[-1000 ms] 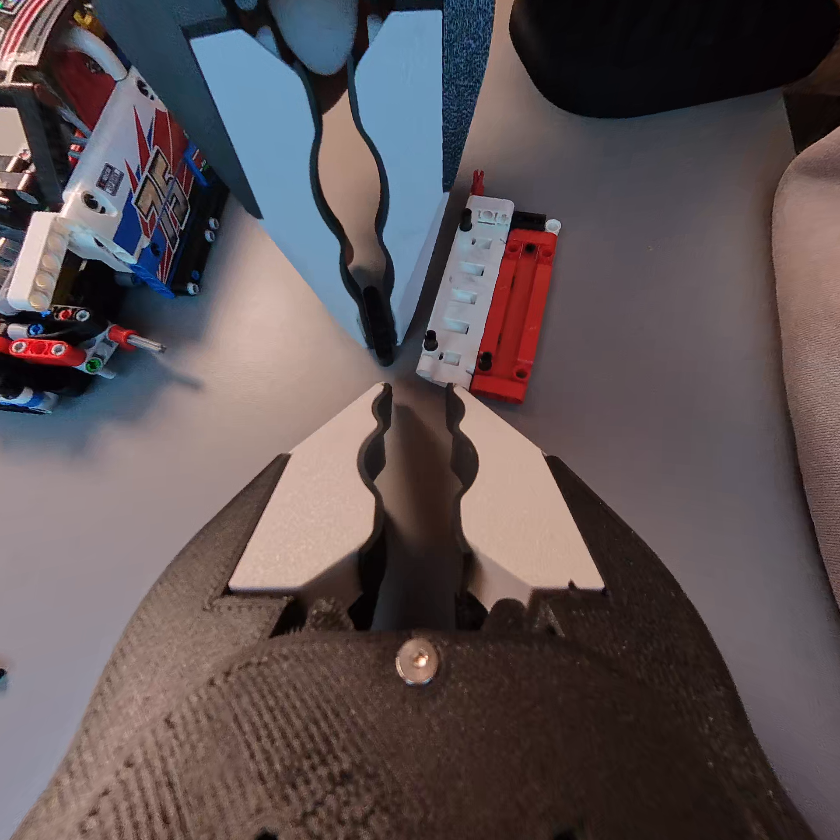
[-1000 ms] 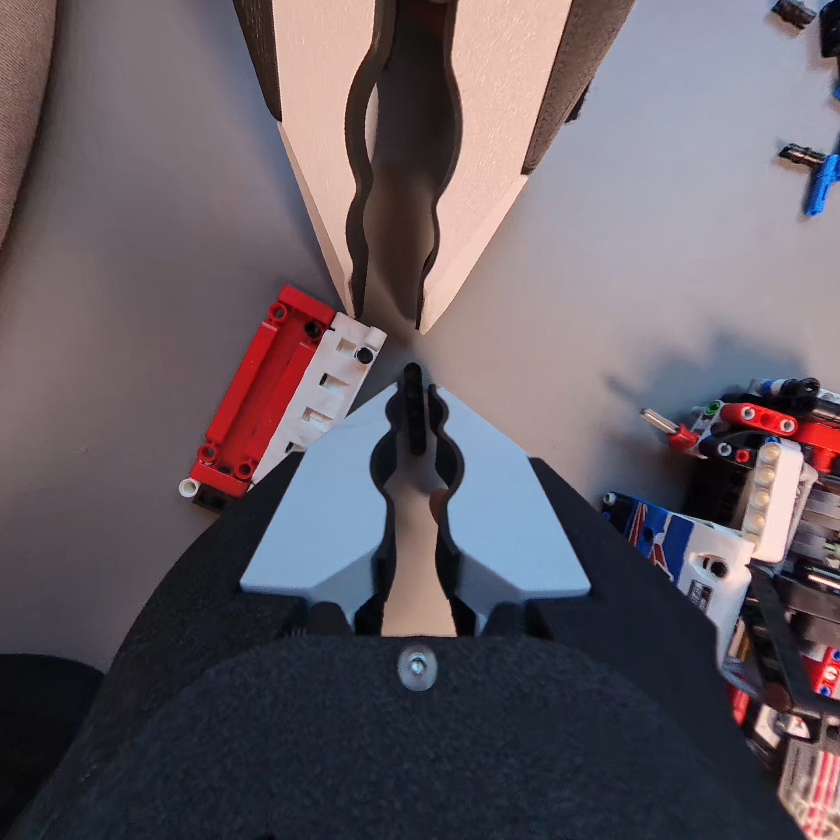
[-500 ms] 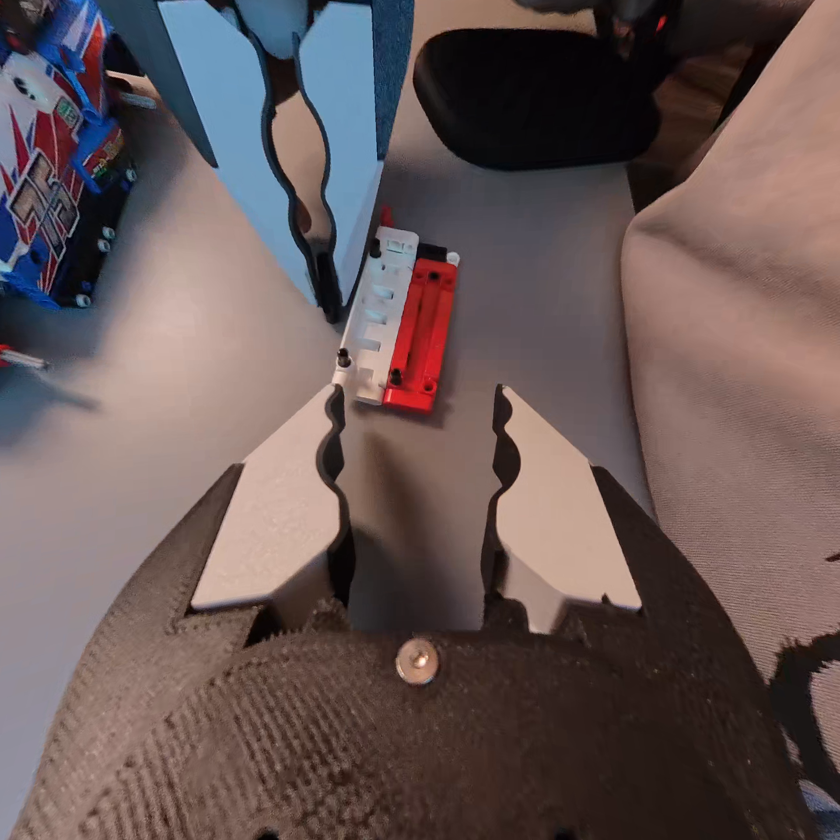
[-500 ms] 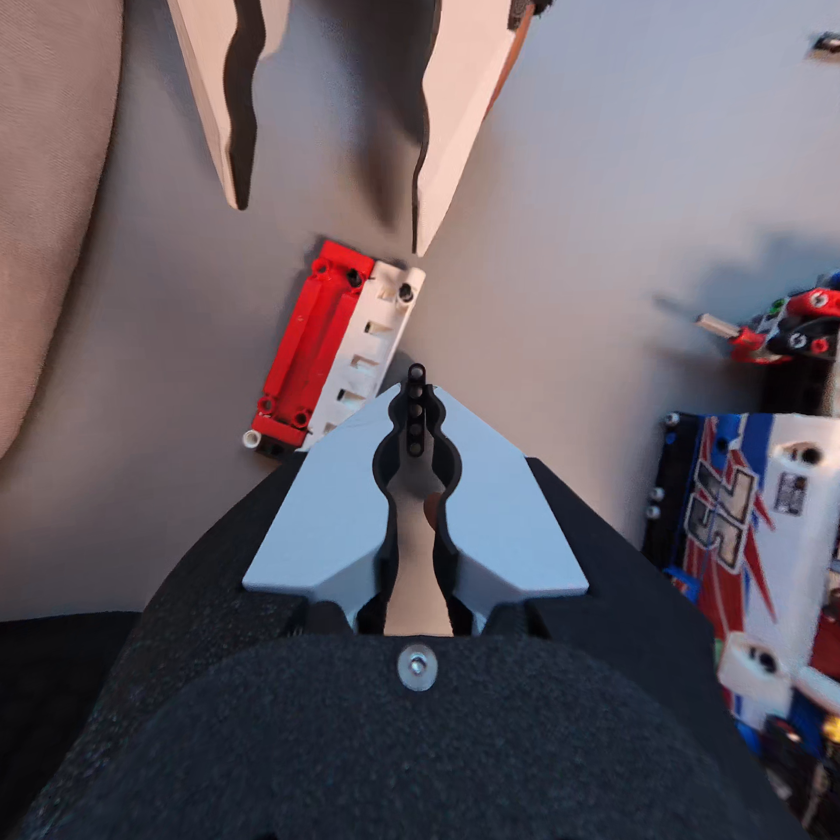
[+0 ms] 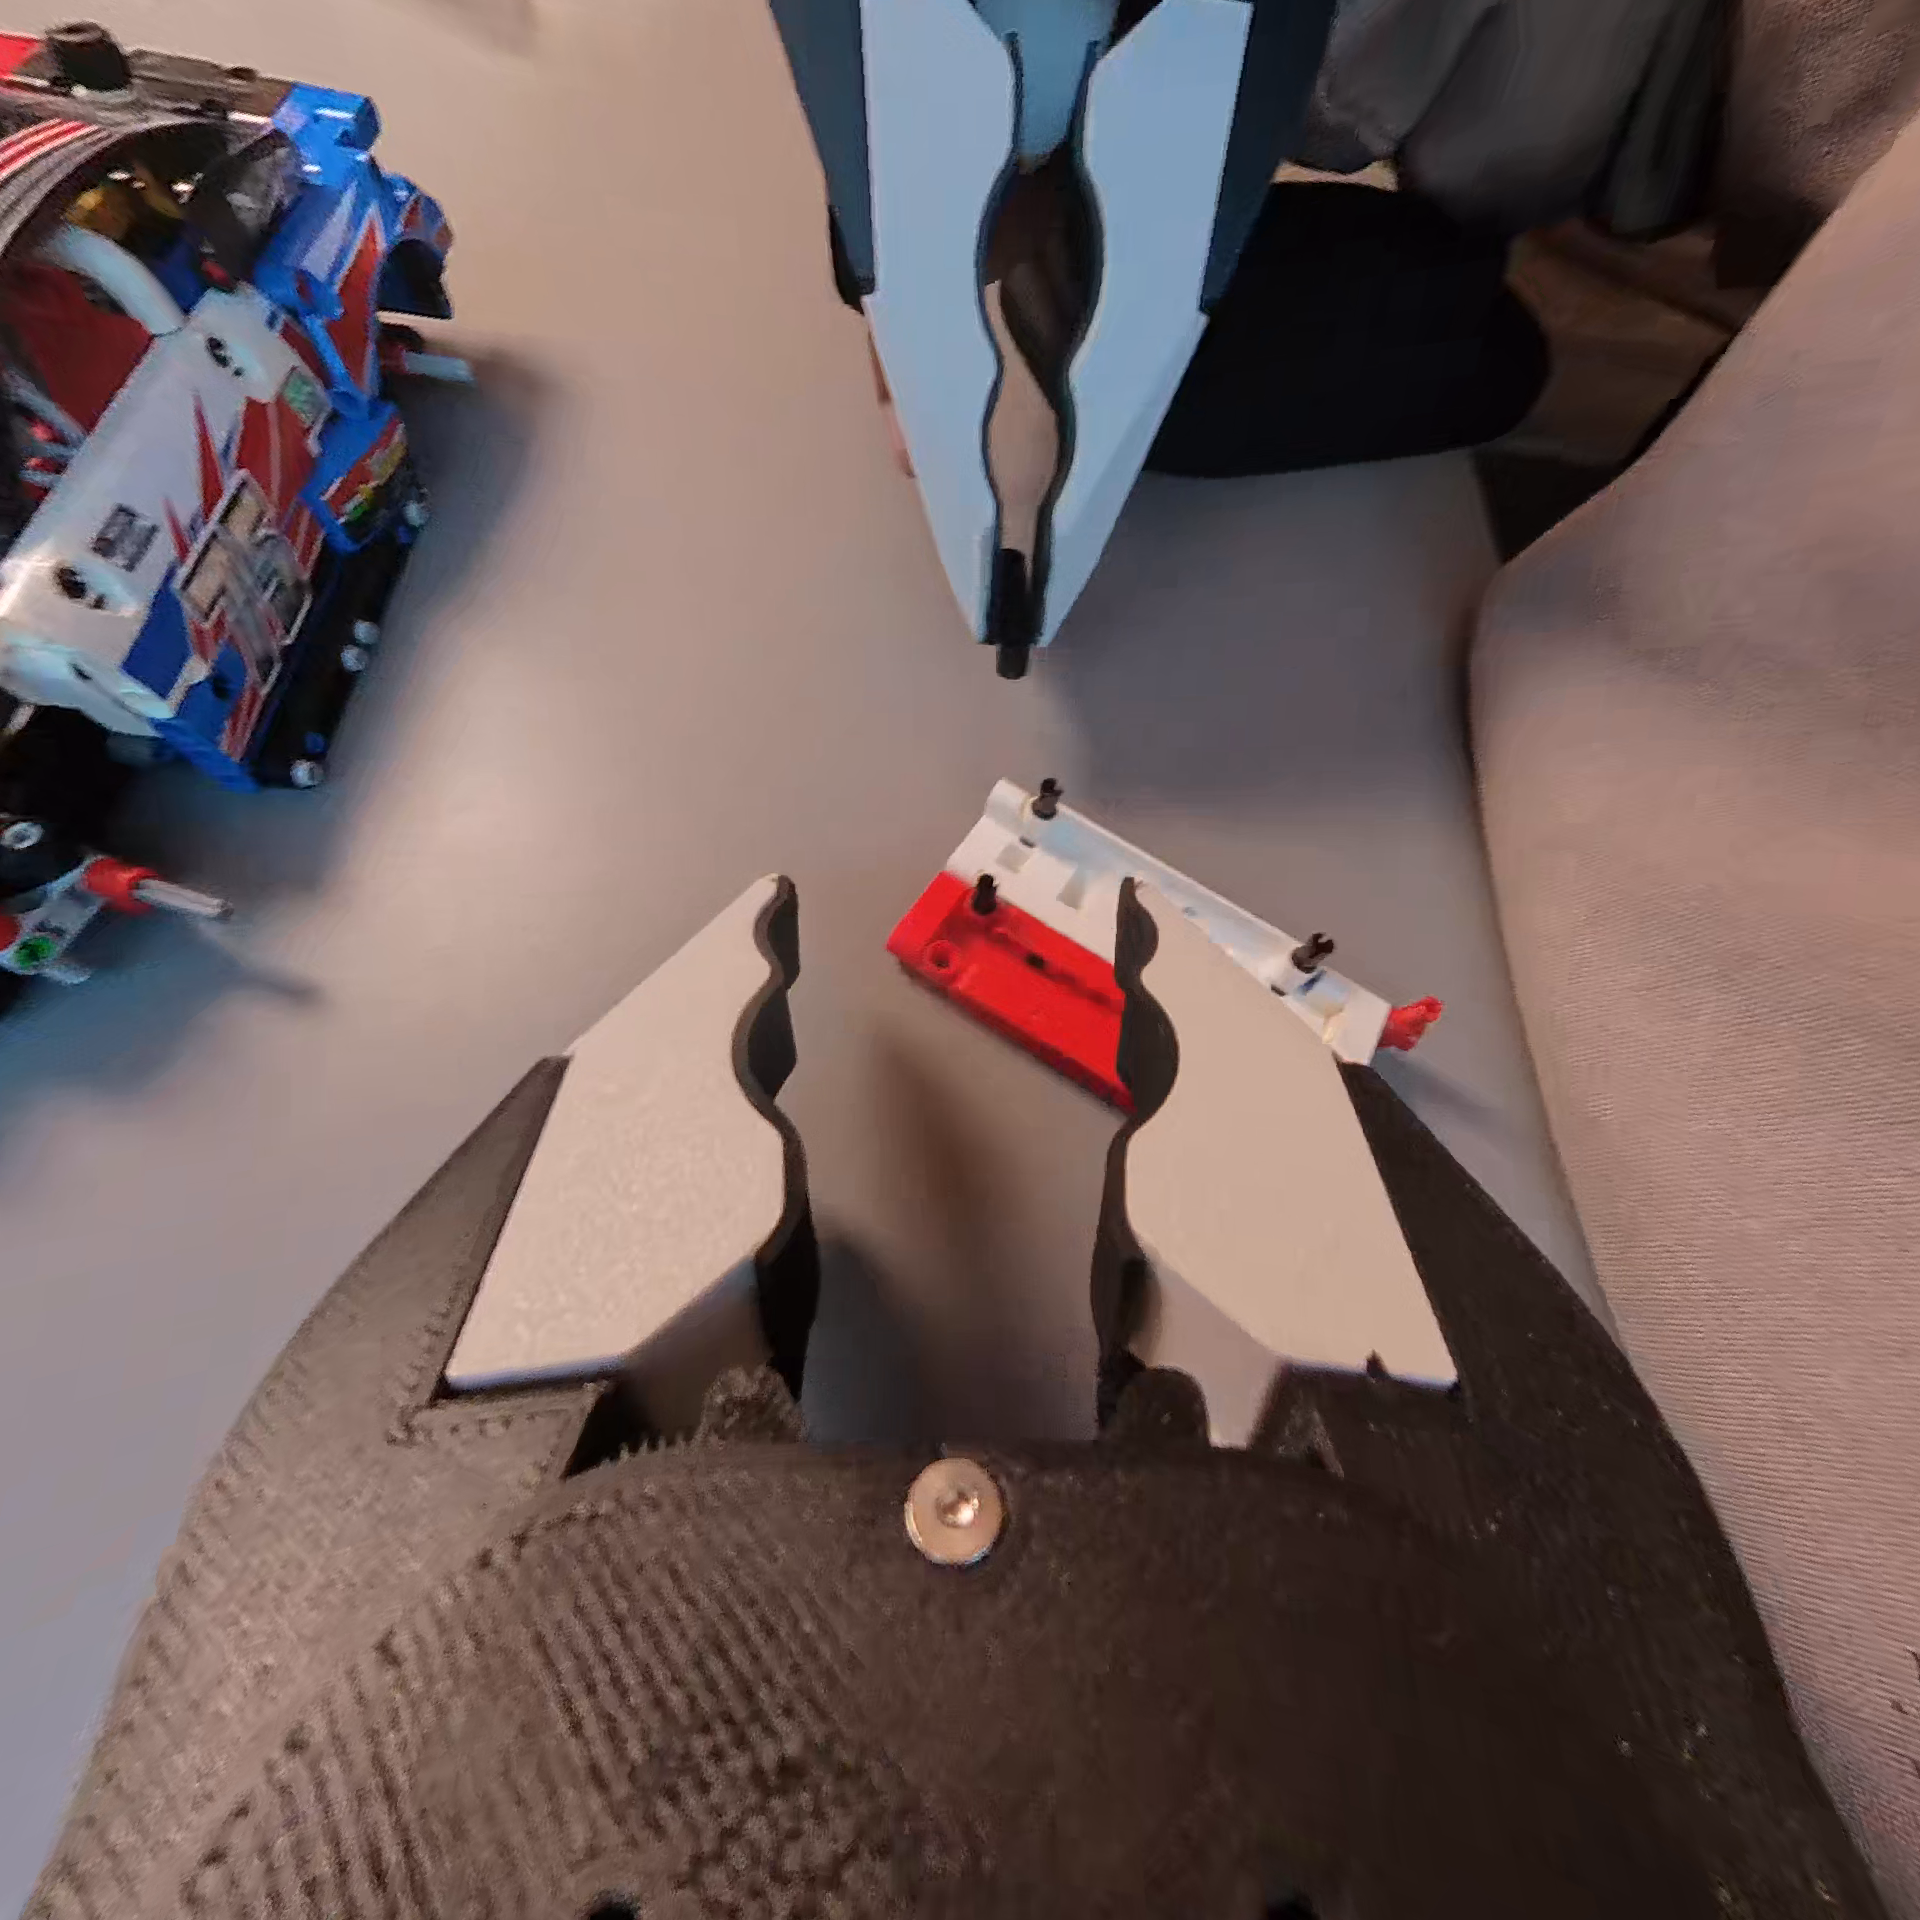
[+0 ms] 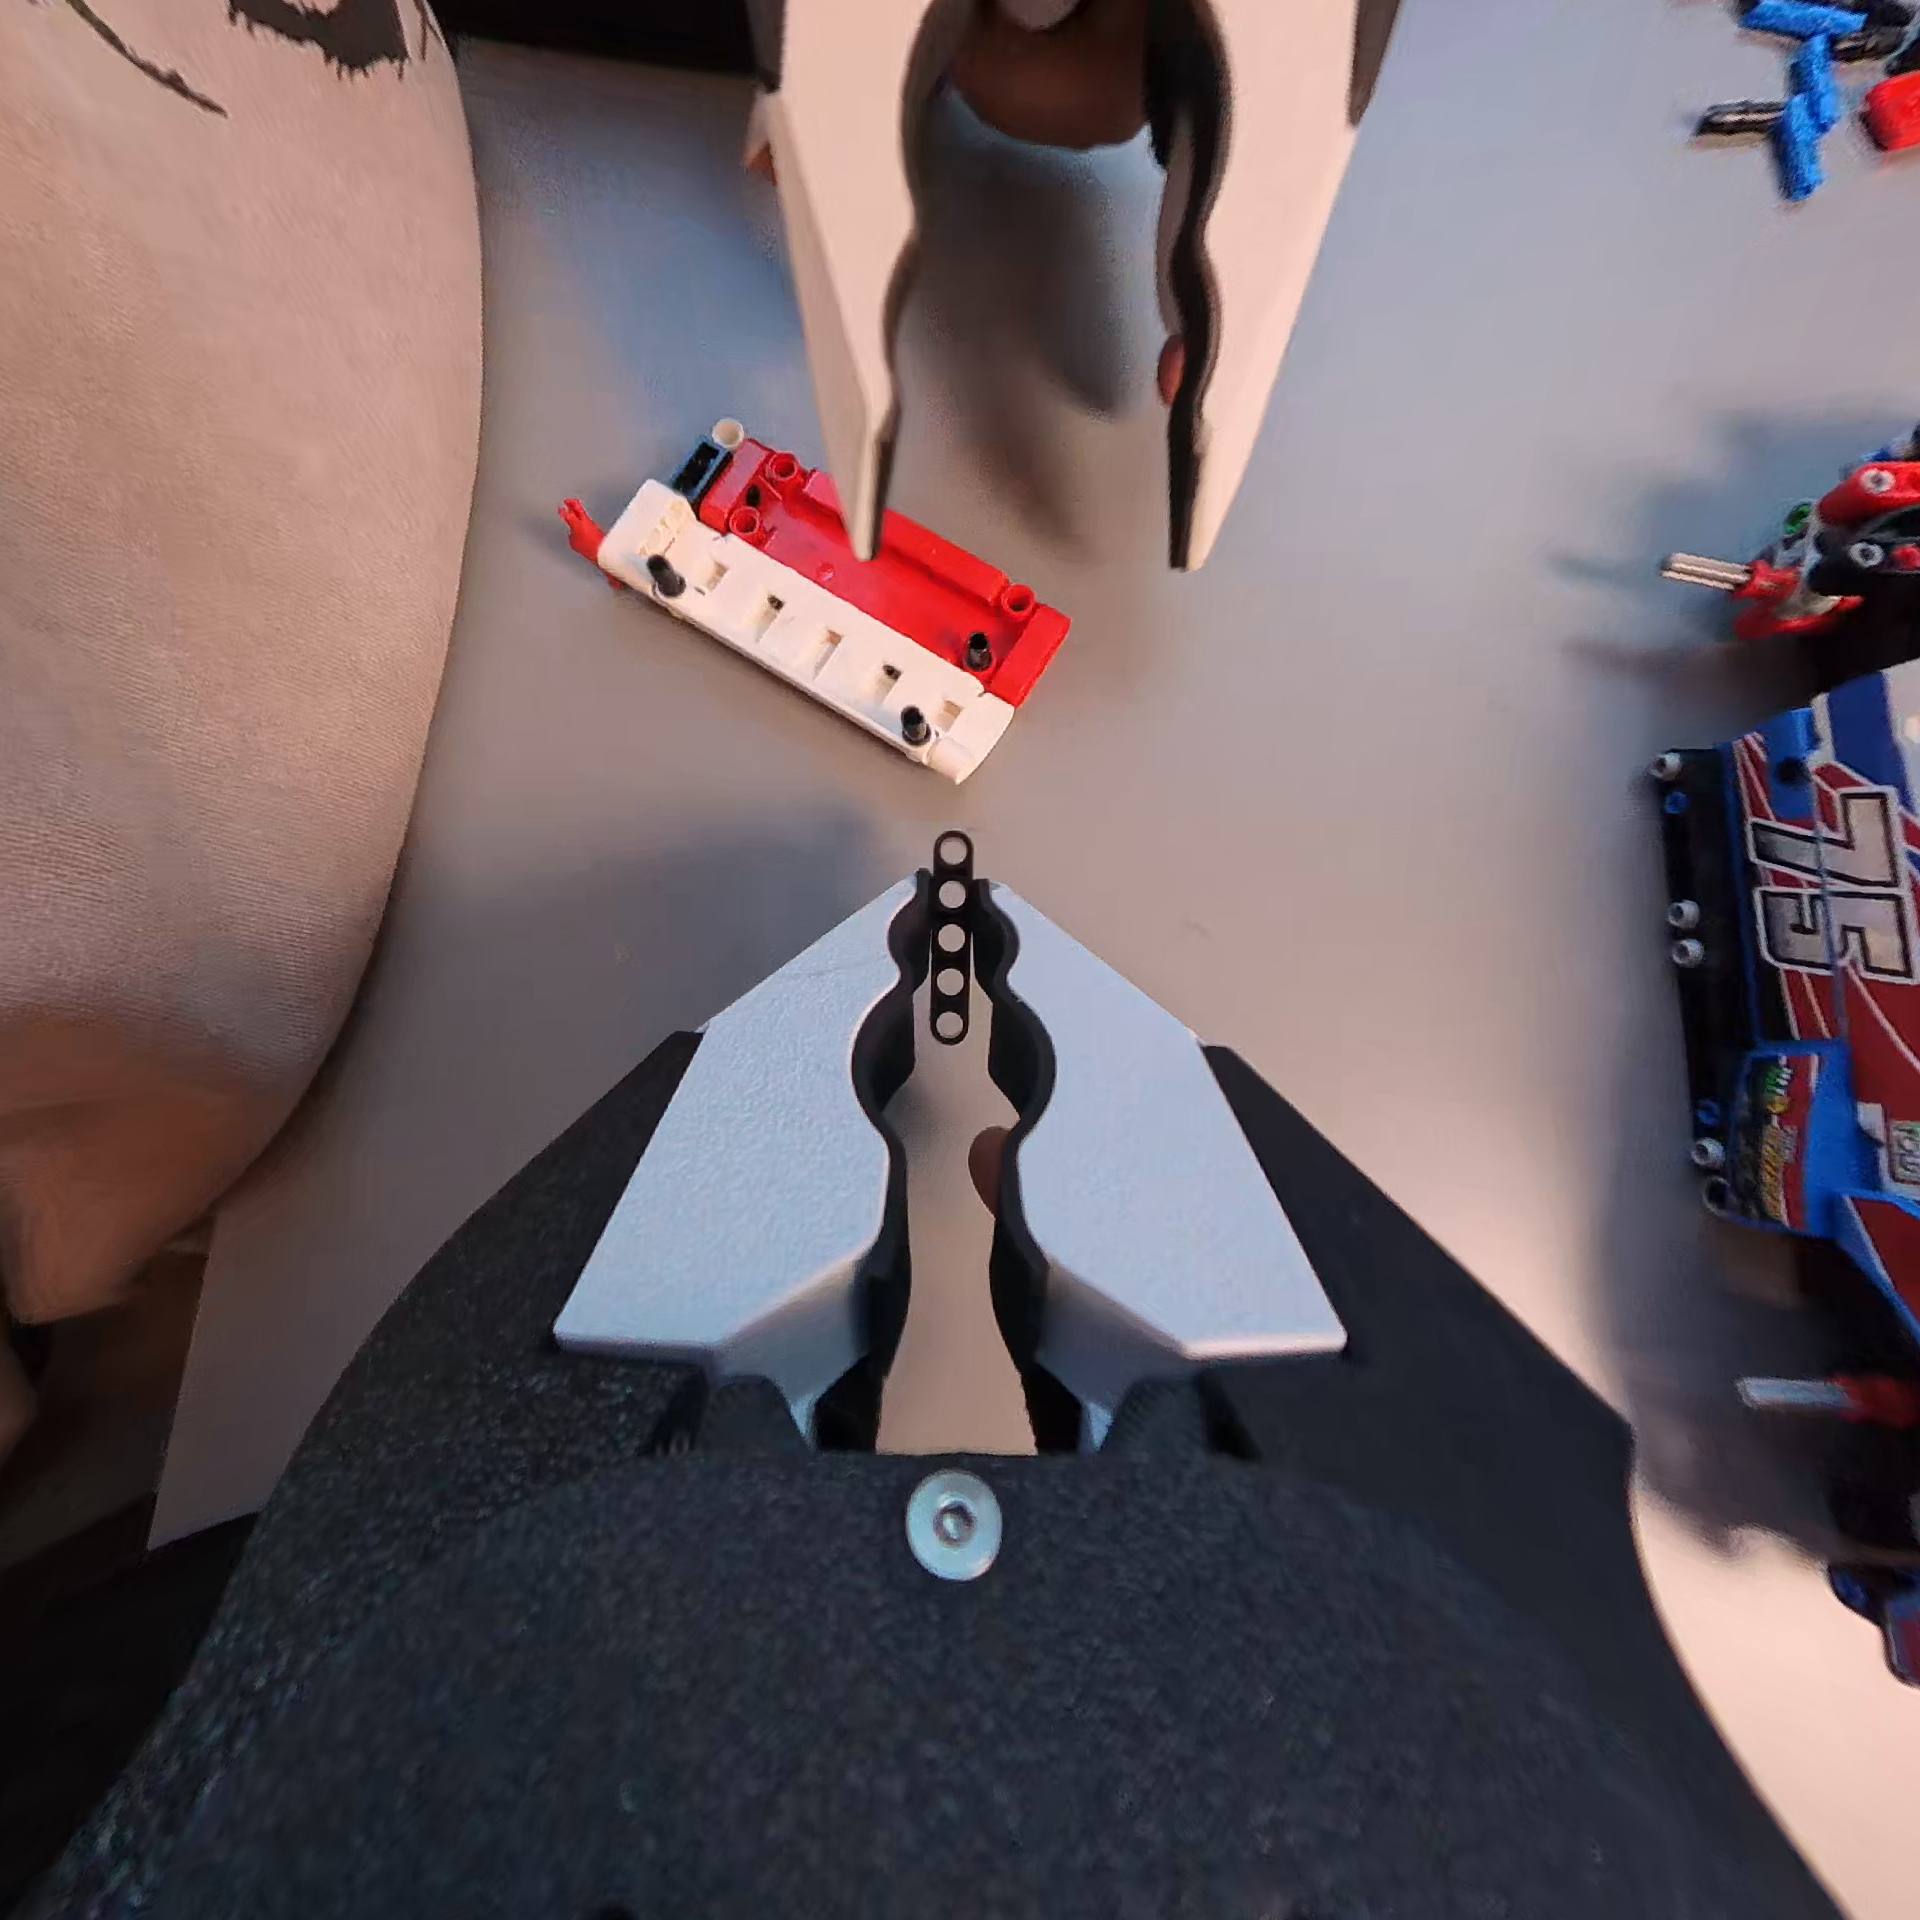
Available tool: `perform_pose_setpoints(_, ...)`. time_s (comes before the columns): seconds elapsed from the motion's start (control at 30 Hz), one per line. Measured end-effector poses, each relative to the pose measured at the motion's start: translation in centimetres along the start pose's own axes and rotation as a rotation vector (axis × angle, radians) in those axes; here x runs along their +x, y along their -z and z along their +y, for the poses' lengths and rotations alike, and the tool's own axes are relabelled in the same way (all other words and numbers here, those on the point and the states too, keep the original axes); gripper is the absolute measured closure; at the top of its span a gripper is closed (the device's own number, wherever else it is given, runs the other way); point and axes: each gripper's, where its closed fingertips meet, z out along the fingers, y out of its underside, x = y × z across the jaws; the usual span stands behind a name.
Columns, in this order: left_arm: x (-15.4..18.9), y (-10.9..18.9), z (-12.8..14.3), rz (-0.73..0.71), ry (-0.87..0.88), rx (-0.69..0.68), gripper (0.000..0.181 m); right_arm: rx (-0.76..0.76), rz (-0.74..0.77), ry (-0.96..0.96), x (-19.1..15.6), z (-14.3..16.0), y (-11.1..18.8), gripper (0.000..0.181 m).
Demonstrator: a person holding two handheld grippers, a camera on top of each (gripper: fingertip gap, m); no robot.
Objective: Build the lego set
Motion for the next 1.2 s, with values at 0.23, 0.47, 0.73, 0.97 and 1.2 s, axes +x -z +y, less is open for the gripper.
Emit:
perform_pose_setpoints(0.23, 1.6, -2.1, -0.7, 0.048, -0.125, -0.014, 0.133, 0.029, 0.057, -0.029, -0.8, -2.2, -0.8, 0.178)
perform_pose_setpoints(0.47, 1.4, -3.1, 0.0, 0.038, -0.189, -0.06, 0.168, -0.092, 0.066, -0.02, -0.9, -1.9, -2.1, 0.178)
perform_pose_setpoints(0.73, 2.1, -3.4, 0.5, 0.03, -0.253, -0.089, 0.178, -0.153, 0.079, -0.029, -0.9, -1.6, -2.2, 0.178)
perform_pose_setpoints(0.97, 2.0, -3.5, 0.5, 0.02, -0.245, -0.096, 0.18, -0.237, 0.061, -0.024, -0.9, -1.1, -2.6, 0.178)
perform_pose_setpoints(1.2, 2.0, -3.5, 0.5, 0.005, -0.265, -0.094, 0.181, -0.266, 0.068, -0.011, -0.8, -1.0, -2.8, 0.177)
